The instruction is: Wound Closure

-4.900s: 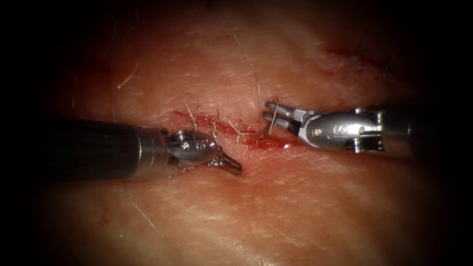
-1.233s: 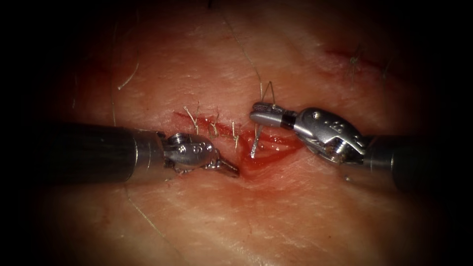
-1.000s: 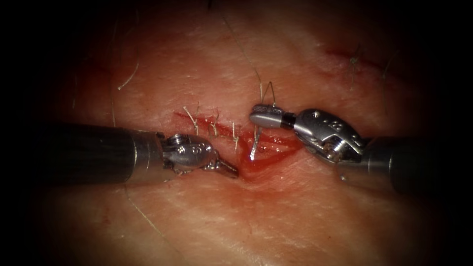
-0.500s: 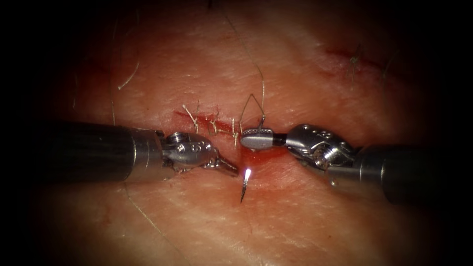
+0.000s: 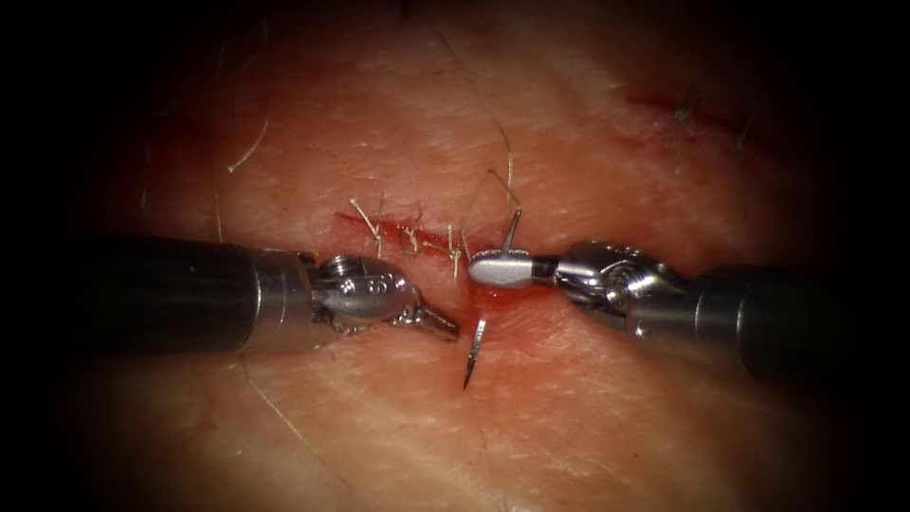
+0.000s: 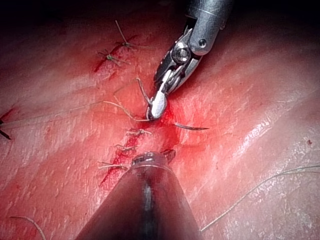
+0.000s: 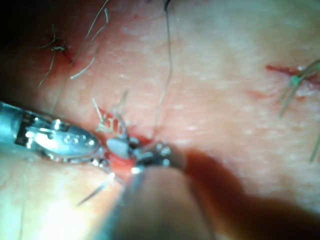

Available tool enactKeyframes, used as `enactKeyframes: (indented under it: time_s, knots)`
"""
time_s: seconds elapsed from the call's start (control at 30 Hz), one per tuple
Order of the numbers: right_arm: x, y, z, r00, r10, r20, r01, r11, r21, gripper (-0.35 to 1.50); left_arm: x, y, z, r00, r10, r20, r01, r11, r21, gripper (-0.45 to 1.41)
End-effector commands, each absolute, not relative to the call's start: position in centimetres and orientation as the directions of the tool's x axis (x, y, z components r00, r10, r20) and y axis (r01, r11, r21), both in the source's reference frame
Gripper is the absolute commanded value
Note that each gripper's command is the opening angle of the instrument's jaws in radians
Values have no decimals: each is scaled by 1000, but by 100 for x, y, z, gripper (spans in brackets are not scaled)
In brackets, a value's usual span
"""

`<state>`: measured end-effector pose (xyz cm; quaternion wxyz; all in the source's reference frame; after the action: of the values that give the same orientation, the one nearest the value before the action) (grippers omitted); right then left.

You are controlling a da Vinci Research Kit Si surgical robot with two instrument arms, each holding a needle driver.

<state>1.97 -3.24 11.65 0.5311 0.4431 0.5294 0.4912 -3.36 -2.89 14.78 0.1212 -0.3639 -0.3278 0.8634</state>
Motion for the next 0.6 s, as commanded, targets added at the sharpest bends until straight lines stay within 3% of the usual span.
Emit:
enactKeyframes:
  time_s: [0.03, 0.07, 0.17, 0.23, 0.37, 0.6]
  knots:
    - [202, -324, 1170, -60, 990, -131, -44, 129, 991, 77, -342, -291, 1482, -705, 451, -548, 21, -758, -652, -45]
    - [201, -322, 1170, -73, 989, -130, -31, 128, 991, 103, -343, -290, 1480, -703, 445, -555, 24, -765, -644, -45]
    - [197, -315, 1169, -74, 989, -126, -27, 124, 992, 128, -344, -287, 1473, -698, 420, -580, 34, -790, -613, -45]
    - [193, -310, 1170, -78, 980, -182, -32, 180, 983, 128, -344, -285, 1469, -692, 417, -590, 35, -796, -604, -45]
    - [182, -302, 1177, -55, 867, -495, -121, 487, 865, 129, -339, -282, 1463, -690, 417, -592, 33, -799, -601, -45]
    - [141, -290, 1186, 1, 865, -501, -173, 494, 852, 131, -336, -282, 1466, -689, 402, -603, 35, -812, -582, -45]
